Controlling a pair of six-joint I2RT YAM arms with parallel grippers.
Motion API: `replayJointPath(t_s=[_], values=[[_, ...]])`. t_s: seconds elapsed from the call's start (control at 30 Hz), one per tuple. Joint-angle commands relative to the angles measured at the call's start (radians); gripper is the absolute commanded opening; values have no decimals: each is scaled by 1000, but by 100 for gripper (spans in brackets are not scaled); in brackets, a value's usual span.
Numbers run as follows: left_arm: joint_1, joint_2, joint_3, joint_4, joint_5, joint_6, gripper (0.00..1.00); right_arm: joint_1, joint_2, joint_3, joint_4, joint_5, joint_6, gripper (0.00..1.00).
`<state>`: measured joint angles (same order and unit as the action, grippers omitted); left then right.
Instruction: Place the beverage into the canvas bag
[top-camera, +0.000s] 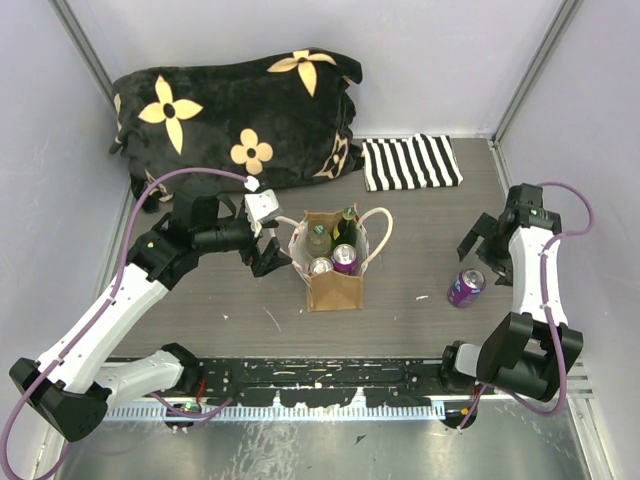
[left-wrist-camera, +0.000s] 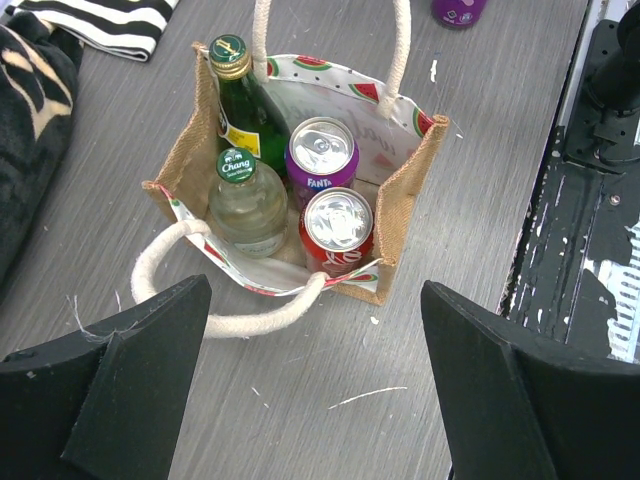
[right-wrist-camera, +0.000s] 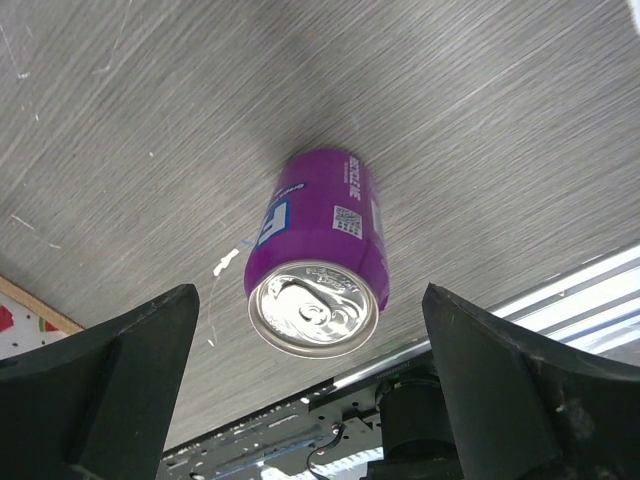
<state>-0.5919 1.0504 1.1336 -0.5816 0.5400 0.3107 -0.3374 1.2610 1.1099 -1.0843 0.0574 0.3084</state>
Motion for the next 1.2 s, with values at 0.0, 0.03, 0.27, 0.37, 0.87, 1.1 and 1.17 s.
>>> replayJointPath(t_s=[0.0,0.03,0.27,0.37,0.87,1.1,1.17], values=[[-3,-16,1,21,6,14,94,-5,-30,-28,40,-67,-26,100],[-3,-16,0,22,6,14,94,-7,-33,-35,40,-66,-27,100],[-3,-12,-5,21,8,14,94,-6,-106,-106,71,-24,-22,100],[-3,-7,-5,23,12,15,94,-6,-104,-134,76,-52,-16,100],[-5,-7,-11,13,10,23,94,-6,-63,-165,111,-60,-18,79],[-5,-7,-15,13,6,31,94,-6,-55,-168,101,-48,-24,75],[-5,-10,-18,12,2,32,94,-6,-45,-170,97,-64,-30,79]])
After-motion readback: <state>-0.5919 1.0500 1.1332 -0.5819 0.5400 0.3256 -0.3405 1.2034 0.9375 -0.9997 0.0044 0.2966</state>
